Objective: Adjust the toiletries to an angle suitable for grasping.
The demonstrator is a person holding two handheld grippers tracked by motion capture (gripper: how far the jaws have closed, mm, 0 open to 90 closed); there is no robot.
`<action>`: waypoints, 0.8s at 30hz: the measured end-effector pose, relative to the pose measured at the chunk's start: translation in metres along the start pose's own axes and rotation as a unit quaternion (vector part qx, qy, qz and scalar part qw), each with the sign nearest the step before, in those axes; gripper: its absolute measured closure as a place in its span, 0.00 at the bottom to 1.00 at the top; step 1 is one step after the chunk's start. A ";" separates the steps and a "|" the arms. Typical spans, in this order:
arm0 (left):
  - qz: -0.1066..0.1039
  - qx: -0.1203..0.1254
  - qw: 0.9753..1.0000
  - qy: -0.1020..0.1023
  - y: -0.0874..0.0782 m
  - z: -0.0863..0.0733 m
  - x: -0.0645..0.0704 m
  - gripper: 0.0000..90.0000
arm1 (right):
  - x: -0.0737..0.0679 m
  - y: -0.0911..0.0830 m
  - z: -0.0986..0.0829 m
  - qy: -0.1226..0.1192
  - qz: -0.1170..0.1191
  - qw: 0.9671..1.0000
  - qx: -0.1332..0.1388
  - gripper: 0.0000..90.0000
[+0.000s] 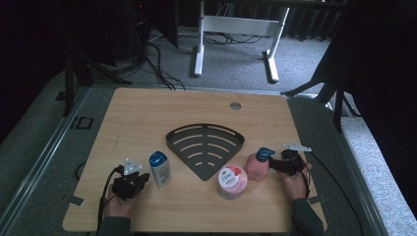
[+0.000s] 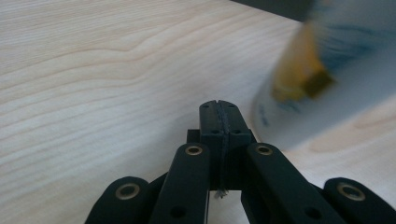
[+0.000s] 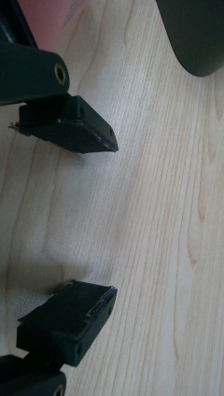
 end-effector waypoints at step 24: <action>-0.034 0.005 0.999 0.029 -0.006 -0.014 0.034 1.00 | -0.002 0.001 0.001 -0.002 0.001 1.000 0.000 0.28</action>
Point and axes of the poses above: each handheld gripper's, and its own axes: y roughly forward along the jaws, z roughly out of its top, x roughly to its right, the point moved 8 cm from there along y, roughly forward along the jaws
